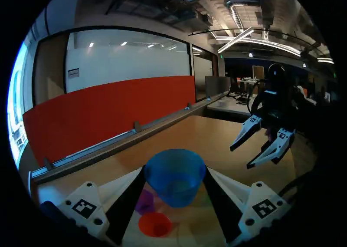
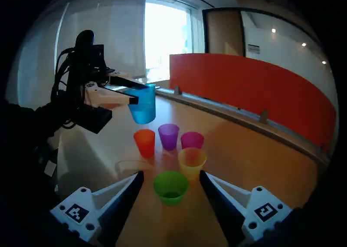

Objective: Pour water

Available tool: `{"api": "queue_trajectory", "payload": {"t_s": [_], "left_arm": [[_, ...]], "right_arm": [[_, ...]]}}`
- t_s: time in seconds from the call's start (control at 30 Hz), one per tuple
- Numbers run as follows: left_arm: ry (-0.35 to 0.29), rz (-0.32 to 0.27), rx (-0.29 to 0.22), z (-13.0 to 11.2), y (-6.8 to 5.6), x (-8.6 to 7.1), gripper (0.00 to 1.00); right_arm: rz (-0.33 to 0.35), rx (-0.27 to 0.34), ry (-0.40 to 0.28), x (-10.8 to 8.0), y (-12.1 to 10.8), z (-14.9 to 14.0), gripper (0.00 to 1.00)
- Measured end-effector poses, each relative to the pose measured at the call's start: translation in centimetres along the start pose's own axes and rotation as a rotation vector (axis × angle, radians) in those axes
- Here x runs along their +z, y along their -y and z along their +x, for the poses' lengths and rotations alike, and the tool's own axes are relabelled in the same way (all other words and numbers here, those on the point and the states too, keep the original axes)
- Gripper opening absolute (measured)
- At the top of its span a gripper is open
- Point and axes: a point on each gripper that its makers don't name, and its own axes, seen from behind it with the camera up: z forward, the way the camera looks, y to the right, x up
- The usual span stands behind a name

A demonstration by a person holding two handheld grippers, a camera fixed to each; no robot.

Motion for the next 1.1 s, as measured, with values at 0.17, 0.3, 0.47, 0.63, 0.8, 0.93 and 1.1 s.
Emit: {"api": "queue_trajectory", "payload": {"t_s": [0.17,0.3,0.47,0.63,0.8,0.93,1.1], "left_arm": [[-0.040,0.006,-0.025,1.0,0.3,-0.4,0.89],[-0.078,0.018,-0.038,1.9,0.7,-0.6,0.89],[-0.129,0.027,-0.054,3.1,0.8,-1.0,0.89],[-0.172,0.032,-0.045,4.2,1.0,-1.6,0.89],[-0.173,0.046,-0.020,4.5,1.4,-1.8,0.89],[-0.161,0.047,-0.006,4.3,1.4,-2.0,0.89],[-0.159,0.048,-0.002,4.4,1.5,-2.1,0.89]], "right_arm": [[-0.004,0.005,-0.011,0.2,-0.2,0.2,1.00],[-0.004,0.011,-0.019,0.3,-0.2,0.3,0.99],[-0.005,0.011,-0.022,0.4,-0.3,0.3,1.00],[-0.008,0.004,-0.018,0.5,-0.3,0.1,0.99],[-0.008,-0.002,-0.010,0.7,-0.3,-0.2,0.99],[-0.008,-0.006,0.002,0.9,-0.3,-0.7,1.00],[-0.002,-0.017,0.027,1.6,-0.2,-2.0,0.99]]}}
